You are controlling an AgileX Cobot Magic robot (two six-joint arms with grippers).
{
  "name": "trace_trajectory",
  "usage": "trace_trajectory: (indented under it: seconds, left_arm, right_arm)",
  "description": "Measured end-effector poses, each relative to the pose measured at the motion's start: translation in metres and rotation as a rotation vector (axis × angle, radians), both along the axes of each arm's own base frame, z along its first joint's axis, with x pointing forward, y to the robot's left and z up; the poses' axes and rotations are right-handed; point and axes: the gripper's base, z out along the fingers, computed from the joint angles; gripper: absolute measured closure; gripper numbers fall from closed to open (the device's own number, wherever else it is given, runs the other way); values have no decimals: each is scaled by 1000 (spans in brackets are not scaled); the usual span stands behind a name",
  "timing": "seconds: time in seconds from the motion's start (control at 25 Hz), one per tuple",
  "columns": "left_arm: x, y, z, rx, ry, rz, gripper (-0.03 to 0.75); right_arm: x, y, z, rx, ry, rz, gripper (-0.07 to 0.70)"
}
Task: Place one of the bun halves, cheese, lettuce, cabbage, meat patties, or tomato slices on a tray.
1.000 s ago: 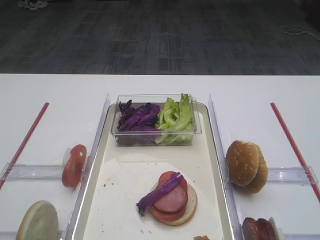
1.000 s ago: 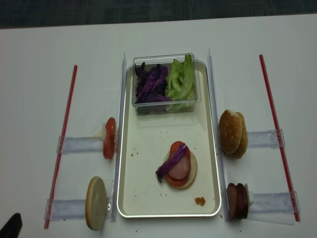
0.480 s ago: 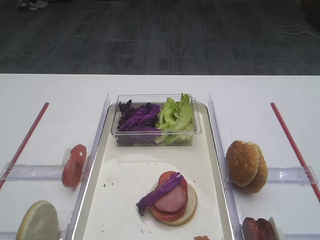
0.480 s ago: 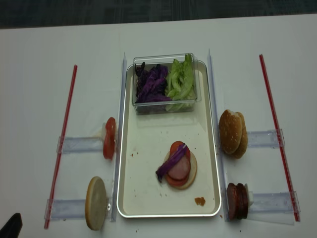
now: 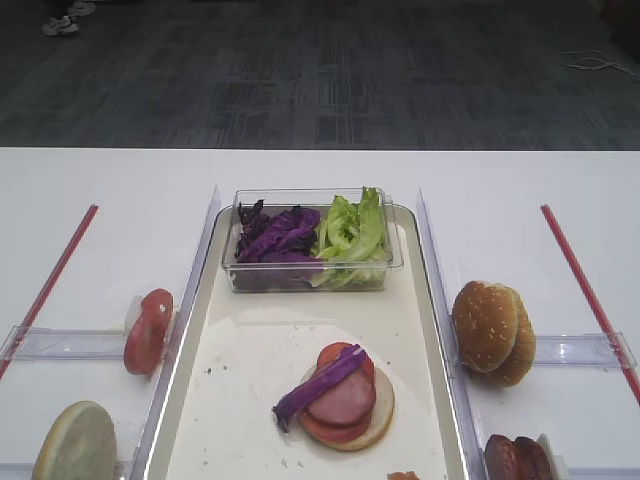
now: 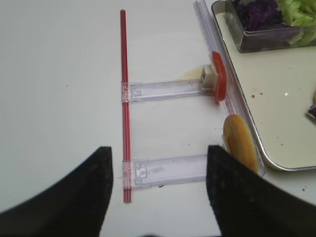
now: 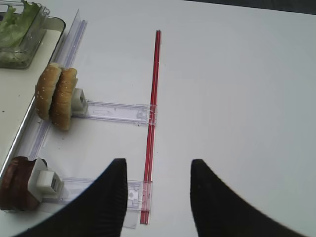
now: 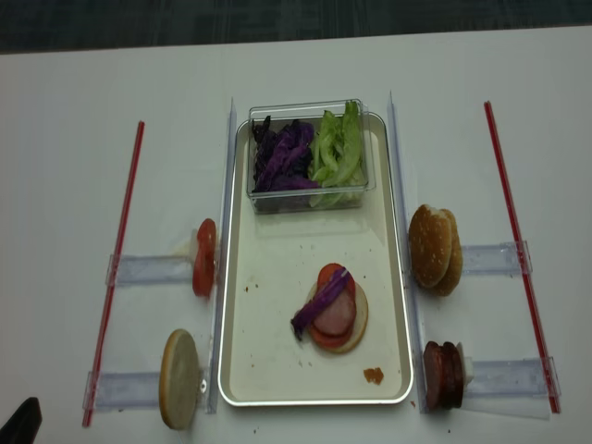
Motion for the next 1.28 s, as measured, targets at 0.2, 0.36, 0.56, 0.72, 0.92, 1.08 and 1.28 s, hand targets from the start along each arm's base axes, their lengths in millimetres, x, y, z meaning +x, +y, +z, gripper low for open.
trace_trajectory:
  seconds: [0.2, 0.36, 0.56, 0.72, 0.92, 1.08, 1.28]
  left_arm:
    - [0, 0, 0, 0, 0, 0, 319]
    - [0, 0, 0, 0, 0, 0, 319]
    - [0, 0, 0, 0, 0, 0, 319]
    - [0, 0, 0, 0, 0, 0, 319]
    - [0, 0, 0, 0, 0, 0, 319]
    - [0, 0, 0, 0, 2, 0, 319]
    - [0, 0, 0, 0, 2, 0, 319]
  right_arm:
    - [0, 0, 0, 0, 0, 0, 303]
    - [0, 0, 0, 0, 0, 0, 303]
    - [0, 0, 0, 0, 0, 0, 303]
    - [0, 0, 0, 0, 0, 0, 303]
    - [0, 0, 0, 0, 0, 0, 303]
    - [0, 0, 0, 0, 0, 0, 303]
    - [0, 0, 0, 0, 0, 0, 303]
